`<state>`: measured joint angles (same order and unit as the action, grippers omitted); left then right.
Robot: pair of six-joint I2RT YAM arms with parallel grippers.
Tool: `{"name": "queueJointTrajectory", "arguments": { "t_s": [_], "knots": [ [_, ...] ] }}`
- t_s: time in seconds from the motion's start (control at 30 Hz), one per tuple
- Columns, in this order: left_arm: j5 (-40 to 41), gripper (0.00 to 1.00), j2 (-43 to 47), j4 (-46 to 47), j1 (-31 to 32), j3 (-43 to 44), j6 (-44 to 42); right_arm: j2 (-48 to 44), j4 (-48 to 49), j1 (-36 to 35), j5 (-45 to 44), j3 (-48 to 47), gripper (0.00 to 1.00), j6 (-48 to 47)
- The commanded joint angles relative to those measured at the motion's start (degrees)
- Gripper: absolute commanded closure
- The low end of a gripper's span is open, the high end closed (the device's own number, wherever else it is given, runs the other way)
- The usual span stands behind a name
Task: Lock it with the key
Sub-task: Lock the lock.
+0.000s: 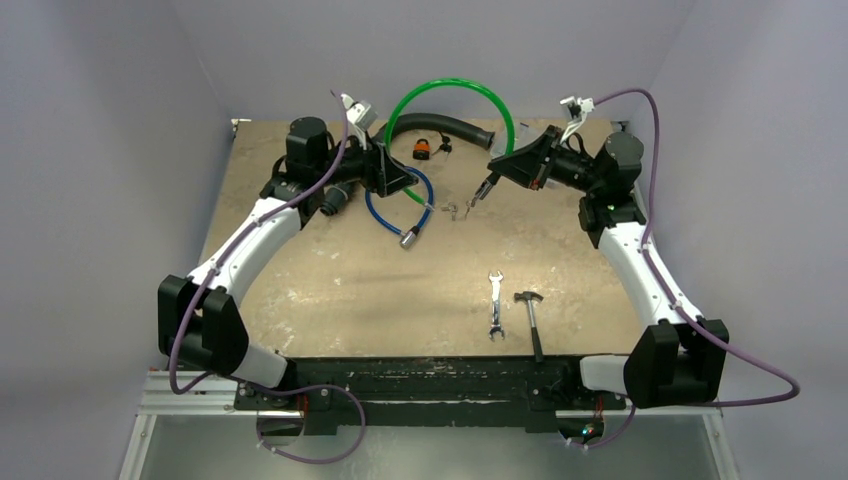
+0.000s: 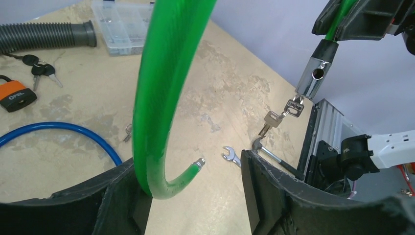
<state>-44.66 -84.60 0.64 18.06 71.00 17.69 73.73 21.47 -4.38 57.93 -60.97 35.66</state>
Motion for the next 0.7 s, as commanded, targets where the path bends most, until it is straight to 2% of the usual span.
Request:
{"name": "queueJointTrajectory", "arguments": {
  "t_s": [0.0, 0.13, 0.3, 0.37, 0.53, 0.67],
  "knots": [
    [1.8, 0.36, 2.9, 1.1, -0.3, -0.9, -2.2, -1.8, 5.9, 0.1, -1.0, -3.2, 1.00, 3.4],
    [2.7, 0.41, 3.4, 1.6, -0.4, -2.5, -2.0, -1.9, 7.7, 0.1, -0.5, -3.3, 1.00, 5.5],
    [3.8, 0.57, 3.4, 2.3, -0.4, -3.2, -0.6, -1.9, 9.5, 0.1, 0.4, -3.5, 1.00, 7.5],
    [3.9, 0.66, 3.3, 2.6, -0.4, -3.2, 0.0, -2.0, 10.0, 0.1, 0.6, -3.4, 1.00, 8.0],
    [2.8, 1.00, 3.7, 7.6, -0.4, -4.4, 6.1, -1.9, 10.1, 0.1, -1.7, -2.0, 1.00, 8.3],
    [1.6, 1.00, 4.9, 19.7, -0.4, -7.0, 16.8, -1.1, 13.5, -0.1, -5.6, 1.6, 1.00, 10.8]
  ]
}}
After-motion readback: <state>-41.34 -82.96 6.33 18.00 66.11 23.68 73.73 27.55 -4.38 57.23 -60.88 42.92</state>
